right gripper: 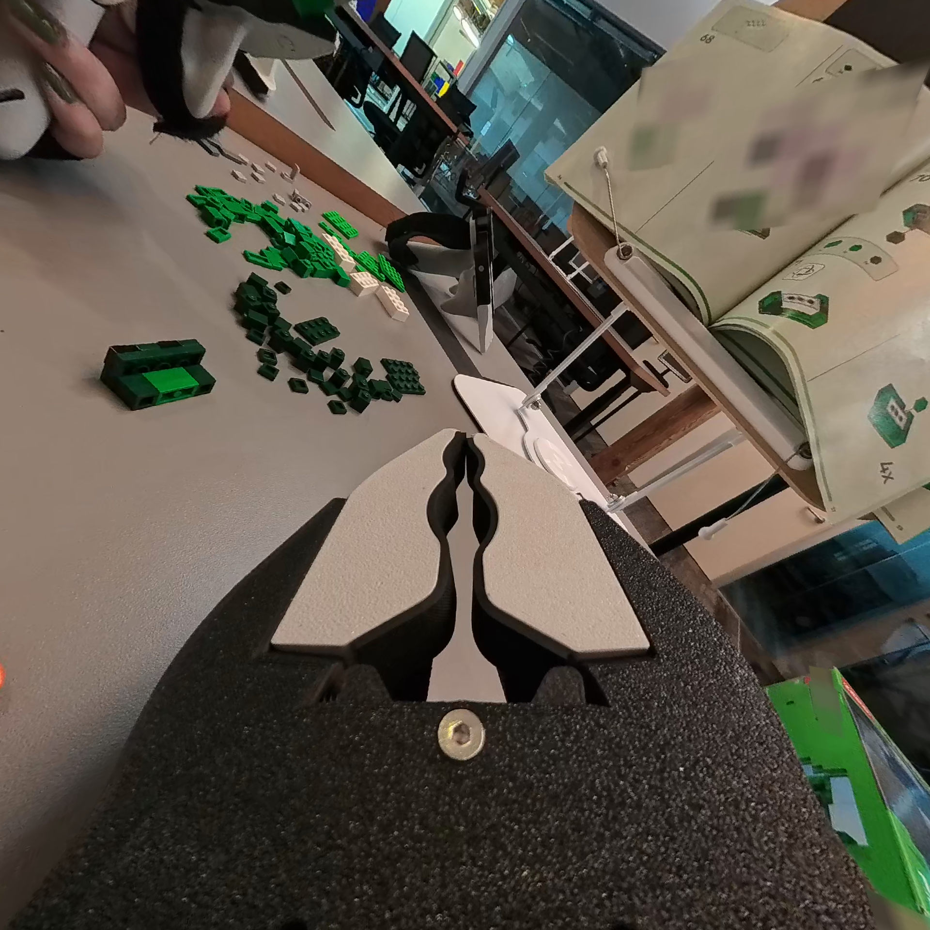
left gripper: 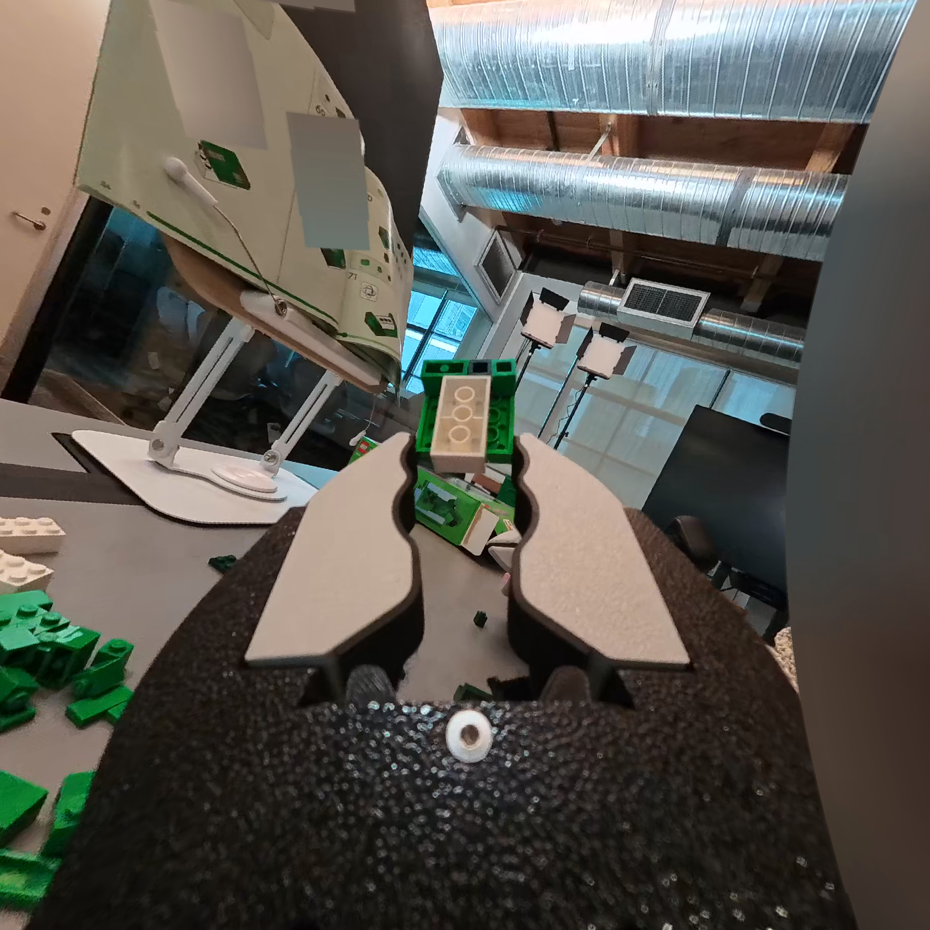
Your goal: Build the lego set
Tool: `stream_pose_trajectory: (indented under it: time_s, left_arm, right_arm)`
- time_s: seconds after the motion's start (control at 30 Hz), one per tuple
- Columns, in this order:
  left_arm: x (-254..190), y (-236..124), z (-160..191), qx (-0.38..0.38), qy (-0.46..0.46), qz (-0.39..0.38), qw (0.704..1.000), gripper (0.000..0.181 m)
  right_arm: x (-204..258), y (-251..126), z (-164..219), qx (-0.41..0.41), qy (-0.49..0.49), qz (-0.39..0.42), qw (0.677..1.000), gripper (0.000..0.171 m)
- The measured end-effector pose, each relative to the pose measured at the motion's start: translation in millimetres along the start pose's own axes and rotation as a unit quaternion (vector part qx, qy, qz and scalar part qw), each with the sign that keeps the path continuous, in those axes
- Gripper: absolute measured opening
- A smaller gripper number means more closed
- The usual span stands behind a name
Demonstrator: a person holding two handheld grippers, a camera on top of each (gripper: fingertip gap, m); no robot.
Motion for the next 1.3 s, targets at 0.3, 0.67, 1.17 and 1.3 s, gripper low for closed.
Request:
stream_pose_trajectory:
  time_s: [0.3, 0.67, 1.17, 1.3]
  left_arm:
    - [-1, 4, 7, 0.029, 0.021, -0.007, 0.999, 0.035]
    - [-3, 10, 16, 0.062, 0.042, -0.013, 0.997, 0.035]
    - [-1, 12, 18, 0.066, 0.042, -0.014, 0.997, 0.035]
    - [-2, 13, 19, 0.066, 0.042, -0.014, 0.997, 0.035]
  right_arm:
    - [0, 0, 0, 0.000, -0.001, 0.000, 1.000, 0.000]
    - [0, 0, 0, 0.000, -0.002, -0.001, 1.000, 0.000]
    - [0, 0, 0, 0.000, -0.002, -0.002, 1.000, 0.000]
    - [0, 0, 0, 0.001, -0.003, -0.002, 1.000, 0.000]
Point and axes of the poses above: each gripper's, where its closed fingertips meet, y out along the fingers, z out of its underside, x = y × z across the jaws, the point moved 4 cm from there along -y, back along the fingers, and after that the axes turned 3 degrees about -y, right-handed, at the moved point
